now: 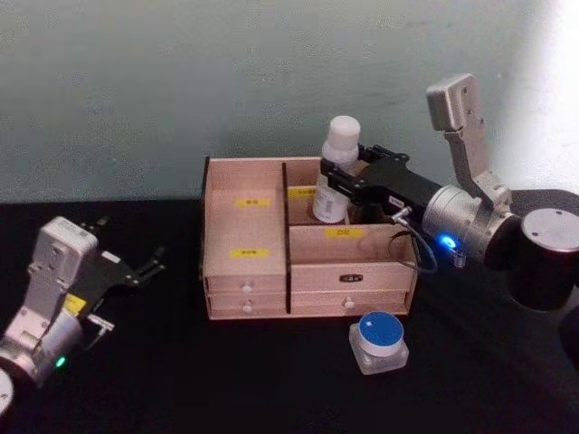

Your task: Pick up the facial cleanser and watermelon frost from the table and place them into the tiered storage box.

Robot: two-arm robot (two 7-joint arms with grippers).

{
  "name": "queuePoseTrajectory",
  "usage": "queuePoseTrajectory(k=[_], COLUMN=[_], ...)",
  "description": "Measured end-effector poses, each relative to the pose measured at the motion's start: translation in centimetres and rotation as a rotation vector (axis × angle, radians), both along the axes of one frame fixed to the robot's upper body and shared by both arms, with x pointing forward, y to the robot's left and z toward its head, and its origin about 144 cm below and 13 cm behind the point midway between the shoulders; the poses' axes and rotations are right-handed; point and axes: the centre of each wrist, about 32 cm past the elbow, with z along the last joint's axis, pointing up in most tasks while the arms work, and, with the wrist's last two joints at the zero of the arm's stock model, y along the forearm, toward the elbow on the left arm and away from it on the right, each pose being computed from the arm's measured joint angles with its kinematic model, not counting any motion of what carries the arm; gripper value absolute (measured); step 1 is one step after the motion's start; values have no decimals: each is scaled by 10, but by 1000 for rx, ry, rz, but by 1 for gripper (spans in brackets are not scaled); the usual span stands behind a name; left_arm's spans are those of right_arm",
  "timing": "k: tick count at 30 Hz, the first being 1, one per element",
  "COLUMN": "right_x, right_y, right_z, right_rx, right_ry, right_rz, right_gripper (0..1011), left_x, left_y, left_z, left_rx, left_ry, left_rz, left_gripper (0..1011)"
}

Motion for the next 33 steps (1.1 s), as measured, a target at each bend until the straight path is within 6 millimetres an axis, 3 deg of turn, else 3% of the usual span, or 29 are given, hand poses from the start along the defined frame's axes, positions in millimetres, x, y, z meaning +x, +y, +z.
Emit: queuePoseTrajectory(k=[33], right_x=[18], right_y=[12], right_z=[-20], right_rx=[-30], right_ry=[56], right_rz=[-1], right_gripper=[589], left_x=[0], left_y=[0], left_z=[0], left_rx=[0], left_ry=[0], left_rz=[0], left_gripper=[1001])
